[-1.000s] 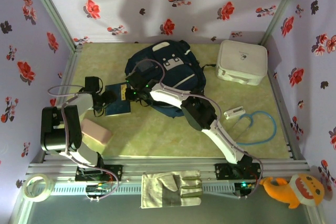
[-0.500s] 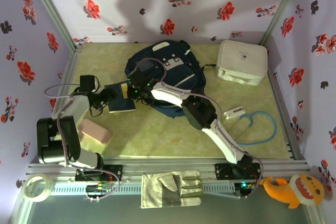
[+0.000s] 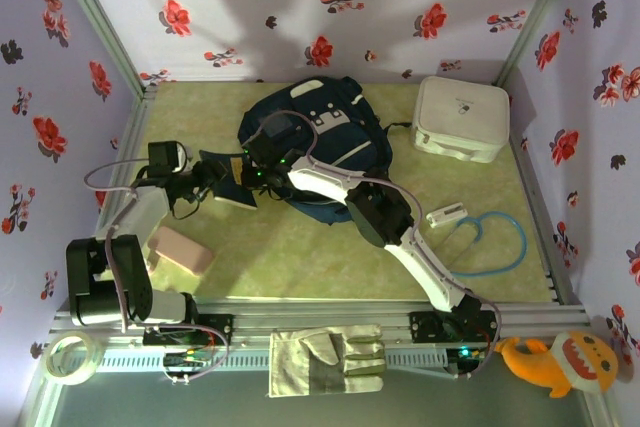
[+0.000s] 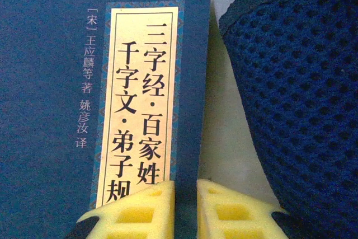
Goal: Pack the student bag
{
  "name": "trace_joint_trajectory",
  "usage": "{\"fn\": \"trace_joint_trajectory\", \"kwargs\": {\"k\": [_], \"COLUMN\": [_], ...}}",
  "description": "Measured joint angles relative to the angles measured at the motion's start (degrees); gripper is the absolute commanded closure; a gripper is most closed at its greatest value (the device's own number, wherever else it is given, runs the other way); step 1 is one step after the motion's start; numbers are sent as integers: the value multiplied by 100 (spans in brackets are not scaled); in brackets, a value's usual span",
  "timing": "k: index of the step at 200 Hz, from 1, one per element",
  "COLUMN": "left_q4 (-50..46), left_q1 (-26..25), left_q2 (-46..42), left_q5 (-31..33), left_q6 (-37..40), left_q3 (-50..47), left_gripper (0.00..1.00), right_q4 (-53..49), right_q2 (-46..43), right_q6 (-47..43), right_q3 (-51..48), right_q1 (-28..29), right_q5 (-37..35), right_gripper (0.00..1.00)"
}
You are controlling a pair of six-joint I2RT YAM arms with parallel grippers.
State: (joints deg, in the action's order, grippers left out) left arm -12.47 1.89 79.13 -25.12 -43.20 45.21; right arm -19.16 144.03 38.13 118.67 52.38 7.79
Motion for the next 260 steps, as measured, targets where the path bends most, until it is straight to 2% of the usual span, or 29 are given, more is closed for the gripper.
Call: {"fn": "trace_joint_trajectory", "kwargs": {"k": [42,70,98,111,143,184,222,260], "left_q4": [105,76,-33,-127,-459,-664,-409,649], "left_q1": [0,0,0,-2,-13,-83,-507,-1016], "left_q2": [131,144,140,125,-50,-549,-721,-586], "left_q5": [2,105,264,354,570,741,756,686], "left_q6": [-101,-87,44,142,356,439,280,-393], "left_q3": [-39,-39,-39,-26,131,509,916,1060], "left_gripper": [65,78,93,100,100,100,100,100], "right_q4": [39,68,63,-4,-68,201,946,2076], "right_q2": [0,0,-7,-44,-748,-2468,-3766,-4579], "right_q6": [0,0,-9,-24,-87,-210,-59,643], "right_q3": [-24,-31,-33,-37,-680,-1908,-3126,-4743], "right_q1": [0,0,0,-4,-2,-44,-262,-791], "right_q5": [2,4,-4,11,15,-284,-498,-308], "right_gripper": [83,82,75,68,51,30,20,12]}}
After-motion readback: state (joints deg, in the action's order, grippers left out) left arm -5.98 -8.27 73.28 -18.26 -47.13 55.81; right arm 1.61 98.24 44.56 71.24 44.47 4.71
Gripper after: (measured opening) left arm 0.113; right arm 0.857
